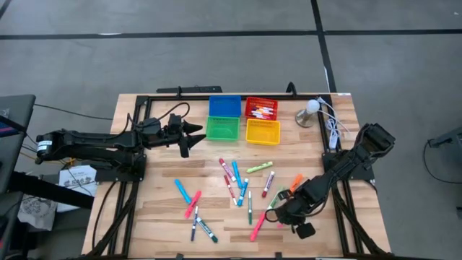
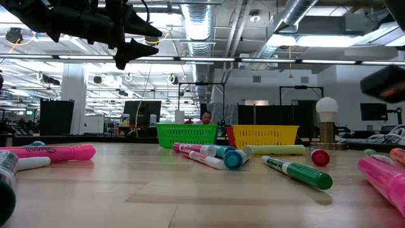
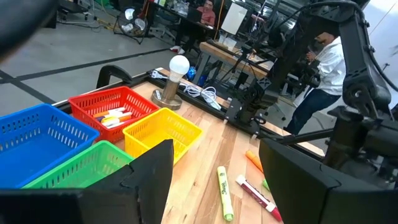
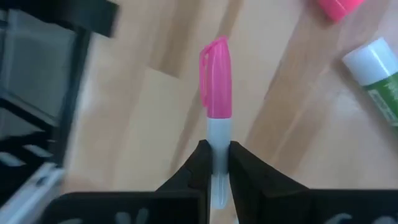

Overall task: Pick & Place Markers
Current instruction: Put the pink pen into the red basket

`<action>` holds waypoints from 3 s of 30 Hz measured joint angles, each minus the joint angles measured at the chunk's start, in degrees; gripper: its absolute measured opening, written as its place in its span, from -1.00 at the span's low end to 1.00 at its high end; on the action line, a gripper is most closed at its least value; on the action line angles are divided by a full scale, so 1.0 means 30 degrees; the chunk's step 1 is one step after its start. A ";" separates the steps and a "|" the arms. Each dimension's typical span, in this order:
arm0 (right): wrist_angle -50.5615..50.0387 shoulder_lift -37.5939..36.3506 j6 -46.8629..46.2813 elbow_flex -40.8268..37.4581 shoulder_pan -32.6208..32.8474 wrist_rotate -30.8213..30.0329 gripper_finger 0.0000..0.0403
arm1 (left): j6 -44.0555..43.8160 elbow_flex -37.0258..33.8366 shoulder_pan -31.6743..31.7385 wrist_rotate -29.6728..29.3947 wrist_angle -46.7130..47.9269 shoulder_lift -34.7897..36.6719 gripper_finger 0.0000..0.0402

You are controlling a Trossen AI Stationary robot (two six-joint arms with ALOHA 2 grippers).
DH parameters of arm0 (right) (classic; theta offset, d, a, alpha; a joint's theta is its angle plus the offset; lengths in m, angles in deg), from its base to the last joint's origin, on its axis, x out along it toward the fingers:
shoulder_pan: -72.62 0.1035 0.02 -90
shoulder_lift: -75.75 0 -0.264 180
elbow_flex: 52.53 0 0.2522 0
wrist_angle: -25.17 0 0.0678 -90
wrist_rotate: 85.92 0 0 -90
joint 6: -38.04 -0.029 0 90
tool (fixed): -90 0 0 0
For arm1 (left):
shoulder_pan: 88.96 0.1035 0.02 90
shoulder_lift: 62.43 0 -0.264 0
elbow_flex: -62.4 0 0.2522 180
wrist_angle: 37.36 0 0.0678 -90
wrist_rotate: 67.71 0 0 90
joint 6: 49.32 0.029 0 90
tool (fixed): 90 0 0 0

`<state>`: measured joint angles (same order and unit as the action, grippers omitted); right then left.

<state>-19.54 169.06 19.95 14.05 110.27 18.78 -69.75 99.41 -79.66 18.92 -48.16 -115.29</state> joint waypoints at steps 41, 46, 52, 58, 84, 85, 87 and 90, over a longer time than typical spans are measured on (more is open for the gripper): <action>0.4264 -0.4217 -0.3253 0.0890 -0.5140 0.8529 -0.84 | -0.0001 0.0000 0.0000 0.0000 -0.0226 0.0000 0.18; 0.1568 -0.4217 -0.1370 0.0890 -0.5821 0.4507 -0.87 | 0.0005 0.0000 0.0005 0.0000 -0.0270 0.0000 0.18; 0.1392 -0.4217 0.0664 0.0890 -0.7975 0.0543 -0.84 | 0.0007 0.0000 0.0000 0.0000 -0.0298 0.0000 0.18; 0.1161 -0.4217 0.3186 0.0890 -1.1553 -0.1709 -0.86 | 0.0355 0.0000 0.0007 0.0000 -0.0335 0.0000 0.18; -0.0057 -0.0080 1.2515 0.5038 -2.5458 -0.4647 -0.81 | 0.1726 0.0000 0.0007 0.0000 -0.0367 0.0000 0.18; -0.0032 0.0433 1.2724 0.5189 -2.5662 -0.4476 -0.80 | 0.1725 0.0000 0.0006 0.0000 -0.0374 0.0000 0.18; -0.0104 0.1382 1.3388 0.5442 -2.5968 -0.4447 -0.79 | 0.1719 0.0000 0.0000 -0.0007 -0.0429 0.0000 0.18; -0.0276 0.2819 1.3728 0.6290 -2.6362 -0.4382 -0.78 | 0.1719 0.0000 0.0006 0.0000 -0.0456 0.0000 0.18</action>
<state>-20.36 177.52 61.13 32.92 31.18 5.64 -64.59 99.41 -79.64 18.92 -49.53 -115.29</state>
